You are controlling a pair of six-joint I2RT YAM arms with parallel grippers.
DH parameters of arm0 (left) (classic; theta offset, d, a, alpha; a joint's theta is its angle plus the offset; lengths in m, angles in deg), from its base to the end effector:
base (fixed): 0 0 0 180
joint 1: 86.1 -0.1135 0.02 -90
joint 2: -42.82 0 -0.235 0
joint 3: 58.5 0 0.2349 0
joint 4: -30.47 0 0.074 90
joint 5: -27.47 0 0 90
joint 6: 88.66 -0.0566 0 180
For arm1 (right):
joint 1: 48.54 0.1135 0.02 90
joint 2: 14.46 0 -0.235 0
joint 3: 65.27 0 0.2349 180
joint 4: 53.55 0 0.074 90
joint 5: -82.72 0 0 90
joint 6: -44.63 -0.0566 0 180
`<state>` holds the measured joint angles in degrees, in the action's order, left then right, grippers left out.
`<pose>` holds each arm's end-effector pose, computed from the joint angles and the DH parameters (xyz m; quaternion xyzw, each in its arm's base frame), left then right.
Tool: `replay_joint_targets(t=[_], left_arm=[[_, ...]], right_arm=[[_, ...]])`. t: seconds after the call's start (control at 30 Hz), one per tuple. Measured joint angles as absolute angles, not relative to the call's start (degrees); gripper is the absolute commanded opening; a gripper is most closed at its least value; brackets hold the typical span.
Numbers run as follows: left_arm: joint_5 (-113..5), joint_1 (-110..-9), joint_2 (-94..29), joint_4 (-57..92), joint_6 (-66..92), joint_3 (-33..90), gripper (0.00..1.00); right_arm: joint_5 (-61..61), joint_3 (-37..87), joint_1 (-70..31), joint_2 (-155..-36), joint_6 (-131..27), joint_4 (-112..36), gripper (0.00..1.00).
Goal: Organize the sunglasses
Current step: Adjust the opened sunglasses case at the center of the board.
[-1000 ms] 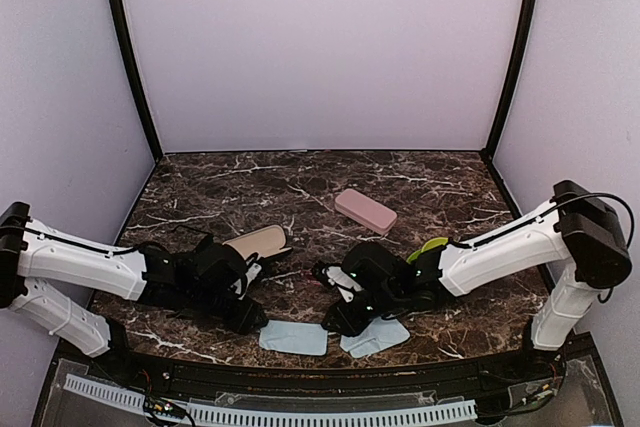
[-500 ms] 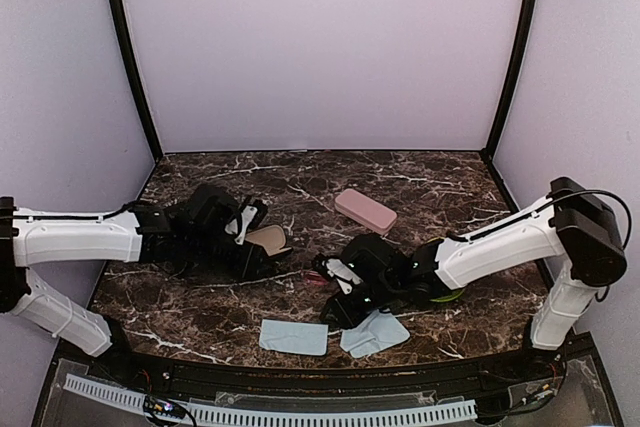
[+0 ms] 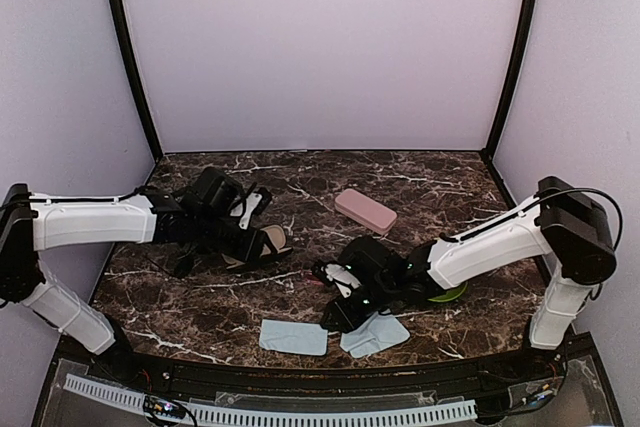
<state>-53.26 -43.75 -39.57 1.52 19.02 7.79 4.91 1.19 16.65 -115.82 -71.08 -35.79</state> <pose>0.2202 -0.2131 0.1894 0.2269 0.8932 -0.2553 0.2926 0.1307 0.3113 0.1067 -0.3502 0.8752 0.2974 0.1516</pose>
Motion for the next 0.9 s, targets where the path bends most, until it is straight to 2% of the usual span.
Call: replay_joint_targets(t=[0.17, 0.43, 0.57, 0.9], left_arm=[[-53.1, -45.4, -43.6, 1.7, 16.3, 8.6, 0.46], [-50.9, -46.1, -54.9, 1.9, 11.3, 16.8, 0.48], [-49.1, -46.1, -57.7, 1.7, 10.1, 19.0, 0.45], [-45.7, -46.1, -57.6, 0.4, 9.5, 18.0, 0.29]], right_arm=[[5.5, 1.2, 16.6, -116.0, -71.0, -35.9, 0.37], [5.8, 1.2, 16.6, -116.0, -70.9, -36.0, 0.36], [5.8, 1.2, 16.6, -116.0, -70.9, -36.0, 0.36], [5.8, 0.9, 16.6, -116.0, -70.9, -37.0, 0.35]])
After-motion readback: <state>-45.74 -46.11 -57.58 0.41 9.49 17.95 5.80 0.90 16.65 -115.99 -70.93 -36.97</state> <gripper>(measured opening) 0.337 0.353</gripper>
